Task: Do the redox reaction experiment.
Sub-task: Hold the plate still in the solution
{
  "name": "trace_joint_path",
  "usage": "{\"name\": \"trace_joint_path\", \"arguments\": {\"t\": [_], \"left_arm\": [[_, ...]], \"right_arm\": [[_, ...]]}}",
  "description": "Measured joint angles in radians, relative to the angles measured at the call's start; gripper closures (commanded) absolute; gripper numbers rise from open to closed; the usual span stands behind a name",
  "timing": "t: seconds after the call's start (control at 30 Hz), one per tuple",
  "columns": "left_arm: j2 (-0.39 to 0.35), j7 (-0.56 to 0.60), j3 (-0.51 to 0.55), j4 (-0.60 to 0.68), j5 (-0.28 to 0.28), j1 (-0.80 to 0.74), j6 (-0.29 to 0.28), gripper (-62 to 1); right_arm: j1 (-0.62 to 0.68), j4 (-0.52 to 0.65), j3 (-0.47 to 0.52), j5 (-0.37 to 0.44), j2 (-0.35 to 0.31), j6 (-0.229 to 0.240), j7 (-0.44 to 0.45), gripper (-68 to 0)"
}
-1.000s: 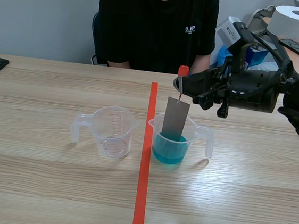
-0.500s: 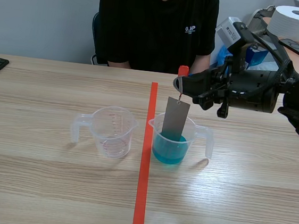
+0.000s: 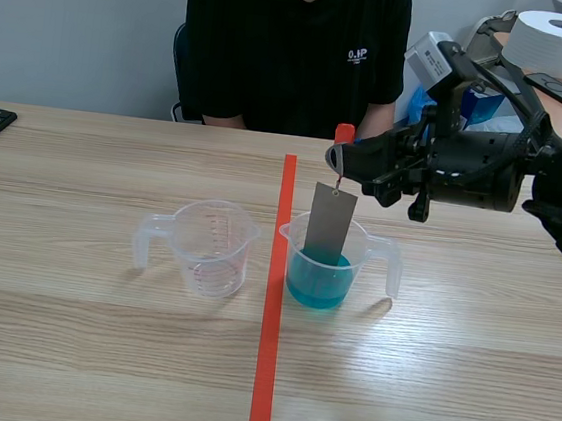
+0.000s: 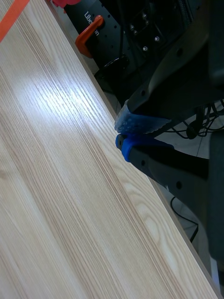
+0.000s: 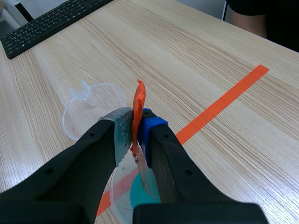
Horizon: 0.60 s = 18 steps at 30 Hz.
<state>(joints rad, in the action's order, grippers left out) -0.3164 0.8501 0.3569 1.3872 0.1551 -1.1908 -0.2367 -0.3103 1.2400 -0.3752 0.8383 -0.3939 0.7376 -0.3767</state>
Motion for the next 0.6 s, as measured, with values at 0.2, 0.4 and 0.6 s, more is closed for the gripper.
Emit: {"name": "trace_joint_path", "arguments": {"t": [0.2,0.4,0.6], "left_arm": [[0.0,0.0,0.0,0.0,0.0,0.0,0.0,-4.0],[0.0,0.0,0.0,0.0,0.0,0.0,0.0,-4.0],[0.0,0.0,0.0,0.0,0.0,0.0,0.0,-4.0]], "right_arm": [[0.004,0.055,0.008,0.029,-0.029,-0.001,-0.068,-1.7],[0.006,0.174,0.051,0.095,-0.053,0.0,-0.142,-1.7],[0.006,0.285,0.109,0.159,-0.058,0.0,-0.248,-1.7]]}}
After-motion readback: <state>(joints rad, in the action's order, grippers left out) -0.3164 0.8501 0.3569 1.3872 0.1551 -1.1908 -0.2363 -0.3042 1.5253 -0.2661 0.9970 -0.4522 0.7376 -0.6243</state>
